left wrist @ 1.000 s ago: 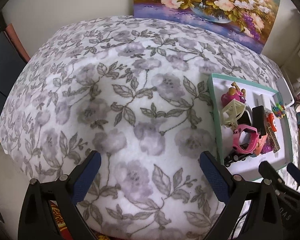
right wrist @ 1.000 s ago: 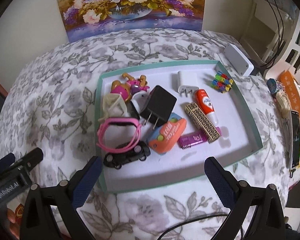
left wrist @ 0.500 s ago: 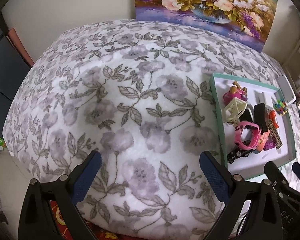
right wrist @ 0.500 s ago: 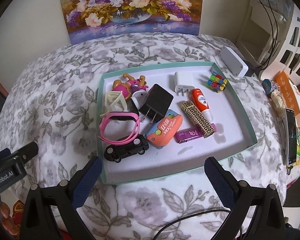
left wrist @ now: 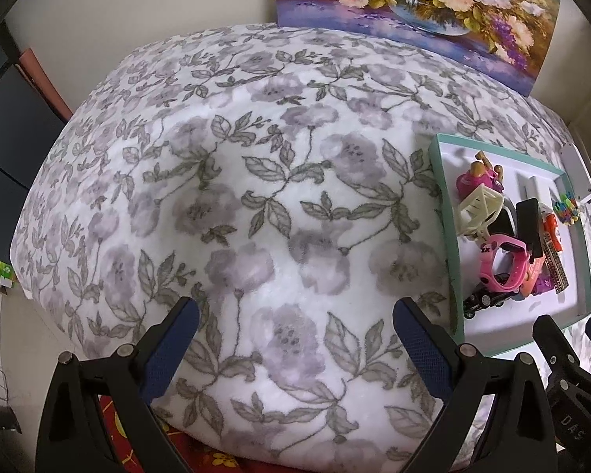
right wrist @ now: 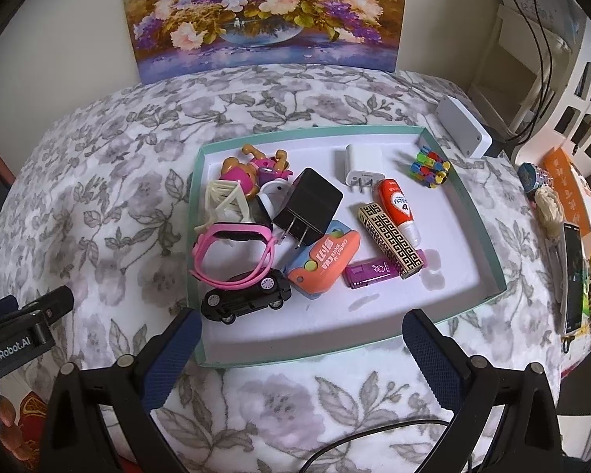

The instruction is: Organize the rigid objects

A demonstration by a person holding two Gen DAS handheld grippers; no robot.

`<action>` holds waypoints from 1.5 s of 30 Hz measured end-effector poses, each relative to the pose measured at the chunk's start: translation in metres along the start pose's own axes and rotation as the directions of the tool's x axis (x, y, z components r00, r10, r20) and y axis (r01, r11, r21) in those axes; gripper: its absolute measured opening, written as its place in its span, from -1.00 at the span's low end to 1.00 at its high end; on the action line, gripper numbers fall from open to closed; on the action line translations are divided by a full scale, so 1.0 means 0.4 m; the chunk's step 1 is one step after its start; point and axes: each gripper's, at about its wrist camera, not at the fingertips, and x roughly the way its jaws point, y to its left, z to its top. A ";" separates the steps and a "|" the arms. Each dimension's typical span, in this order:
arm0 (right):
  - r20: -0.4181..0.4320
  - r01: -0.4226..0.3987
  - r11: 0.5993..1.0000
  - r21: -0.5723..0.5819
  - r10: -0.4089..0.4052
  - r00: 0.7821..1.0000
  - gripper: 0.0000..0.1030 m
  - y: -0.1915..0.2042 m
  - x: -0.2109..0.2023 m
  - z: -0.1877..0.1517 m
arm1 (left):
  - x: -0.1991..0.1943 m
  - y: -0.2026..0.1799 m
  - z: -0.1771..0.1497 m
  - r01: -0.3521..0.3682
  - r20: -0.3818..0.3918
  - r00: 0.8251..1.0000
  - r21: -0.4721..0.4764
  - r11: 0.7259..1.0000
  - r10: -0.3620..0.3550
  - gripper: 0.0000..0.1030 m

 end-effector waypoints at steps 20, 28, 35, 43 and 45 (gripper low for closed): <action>0.005 0.004 0.999 -0.031 -0.003 1.000 1.00 0.011 0.002 0.004 | 0.000 0.001 0.002 -0.014 0.002 1.000 0.010 1.000 0.014 0.92; 0.006 0.006 0.999 -0.040 -0.005 1.000 1.00 0.012 0.003 0.005 | -0.004 0.007 0.005 0.000 0.006 1.000 -0.005 1.000 0.000 0.92; 0.002 0.010 0.999 -0.048 -0.010 1.000 1.00 0.014 0.006 0.006 | -0.006 0.004 0.004 -0.002 0.006 1.000 -0.014 1.000 0.002 0.92; 0.001 0.013 0.998 -0.056 -0.012 1.000 1.00 0.017 0.007 0.006 | -0.008 0.003 0.004 -0.005 0.007 1.000 -0.025 1.000 0.006 0.92; 0.001 0.013 0.998 -0.056 -0.013 1.000 1.00 0.016 0.007 0.006 | -0.007 0.004 0.004 0.002 0.007 1.000 -0.024 1.000 -0.001 0.92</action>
